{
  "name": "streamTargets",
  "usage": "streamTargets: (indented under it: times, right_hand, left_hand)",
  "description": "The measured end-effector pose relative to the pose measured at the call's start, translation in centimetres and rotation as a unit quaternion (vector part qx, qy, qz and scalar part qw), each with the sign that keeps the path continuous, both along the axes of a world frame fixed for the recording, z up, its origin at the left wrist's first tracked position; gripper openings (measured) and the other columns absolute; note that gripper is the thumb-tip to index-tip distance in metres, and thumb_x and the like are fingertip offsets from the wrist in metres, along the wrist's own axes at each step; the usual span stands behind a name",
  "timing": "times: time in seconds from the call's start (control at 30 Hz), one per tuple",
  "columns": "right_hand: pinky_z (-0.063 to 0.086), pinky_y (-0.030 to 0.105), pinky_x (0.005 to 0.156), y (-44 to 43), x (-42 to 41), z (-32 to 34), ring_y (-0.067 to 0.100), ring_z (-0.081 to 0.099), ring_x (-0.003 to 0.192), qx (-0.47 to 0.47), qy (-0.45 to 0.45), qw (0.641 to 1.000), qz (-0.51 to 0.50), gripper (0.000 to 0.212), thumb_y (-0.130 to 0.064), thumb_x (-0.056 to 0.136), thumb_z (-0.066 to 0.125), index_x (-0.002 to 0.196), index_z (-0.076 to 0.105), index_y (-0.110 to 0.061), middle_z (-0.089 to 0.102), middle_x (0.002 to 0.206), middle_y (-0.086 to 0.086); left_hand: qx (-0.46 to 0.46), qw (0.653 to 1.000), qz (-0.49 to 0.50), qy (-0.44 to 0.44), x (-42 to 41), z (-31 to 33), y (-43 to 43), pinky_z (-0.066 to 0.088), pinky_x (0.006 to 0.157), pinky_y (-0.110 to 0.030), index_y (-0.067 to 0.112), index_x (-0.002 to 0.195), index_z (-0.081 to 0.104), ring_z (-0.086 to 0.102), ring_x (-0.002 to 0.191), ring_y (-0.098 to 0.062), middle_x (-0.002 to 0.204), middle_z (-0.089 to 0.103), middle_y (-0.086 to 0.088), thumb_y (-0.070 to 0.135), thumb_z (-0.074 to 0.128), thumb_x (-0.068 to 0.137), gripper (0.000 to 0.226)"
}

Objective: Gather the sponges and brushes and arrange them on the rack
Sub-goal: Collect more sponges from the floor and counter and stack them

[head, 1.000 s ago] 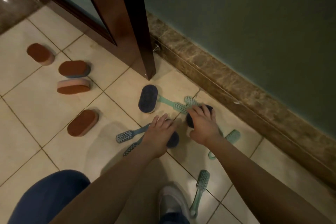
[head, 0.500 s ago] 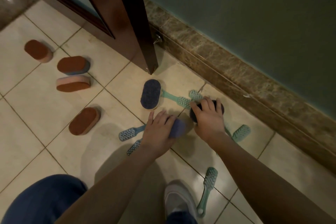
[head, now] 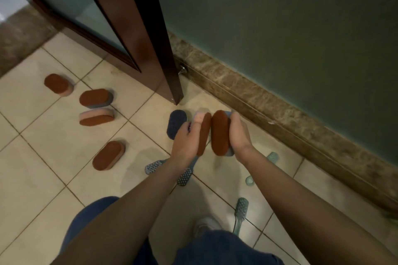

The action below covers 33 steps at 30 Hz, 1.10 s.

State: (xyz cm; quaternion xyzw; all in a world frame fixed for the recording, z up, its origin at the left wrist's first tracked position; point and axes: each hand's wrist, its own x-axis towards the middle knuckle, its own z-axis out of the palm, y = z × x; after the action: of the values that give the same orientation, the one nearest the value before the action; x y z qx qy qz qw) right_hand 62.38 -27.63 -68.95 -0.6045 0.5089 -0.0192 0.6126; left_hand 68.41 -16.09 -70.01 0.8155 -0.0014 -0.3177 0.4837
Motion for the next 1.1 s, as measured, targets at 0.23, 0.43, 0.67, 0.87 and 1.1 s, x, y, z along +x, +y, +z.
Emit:
streamTargets:
  times: [0.23,0.43,0.67,0.87,1.1]
  right_hand:
    - [0.049,0.036,0.081,0.7,-1.6,9.4,0.017,0.063,0.09,0.029,-0.03,0.996,-0.082,0.05,-0.055,0.086,0.044,0.109,0.064,-0.015,0.069,0.1,0.003]
    - [0.048,0.031,0.073,0.7,-4.2,22.2,0.014,0.061,0.088,0.073,-0.03,0.992,-0.094,0.035,-0.036,0.086,0.061,0.112,0.049,-0.015,0.062,0.1,0.003]
    - [0.05,0.031,0.073,1.0,-5.9,38.0,0.013,0.061,0.084,0.054,-0.039,0.987,-0.147,0.023,-0.029,0.089,0.06,0.109,0.056,-0.018,0.064,0.098,0.002]
    - [0.049,0.037,0.085,0.3,-7.8,52.5,0.019,0.058,0.095,0.029,-0.034,0.984,-0.175,0.026,-0.031,0.092,0.055,0.113,0.053,-0.016,0.06,0.101,0.0]
    - [0.049,0.045,0.087,1.9,-11.4,62.9,0.017,0.051,0.088,-0.041,-0.046,0.971,-0.229,0.031,-0.025,0.092,0.052,0.111,0.031,-0.013,0.046,0.097,0.002]
  left_hand:
    - [-0.046,0.996,0.007,0.071,-0.9,9.0,-0.5,0.053,0.085,-0.035,0.015,0.112,0.064,0.066,0.095,-0.019,0.101,0.069,-0.006,0.059,0.042,0.091,0.053]
    - [-0.04,0.993,0.005,0.113,-2.9,21.7,-0.3,0.052,0.092,-0.043,0.018,0.118,0.054,0.063,0.099,-0.021,0.108,0.064,-0.005,0.05,0.061,0.083,0.048]
    - [-0.02,0.995,-0.018,0.091,-3.8,37.5,-0.7,0.053,0.088,-0.041,0.022,0.108,0.063,0.065,0.095,-0.018,0.103,0.068,-0.002,0.055,0.056,0.079,0.045]
    - [0.001,0.996,-0.067,0.061,-4.8,51.9,-2.3,0.051,0.091,-0.04,0.024,0.1,0.062,0.064,0.093,-0.018,0.098,0.068,0.002,0.05,0.054,0.085,0.032]
    - [-0.059,0.994,-0.087,0.032,-7.0,62.1,-1.8,0.044,0.076,-0.031,0.017,0.108,0.049,0.057,0.087,-0.013,0.099,0.059,0.001,0.04,0.056,0.091,0.03]
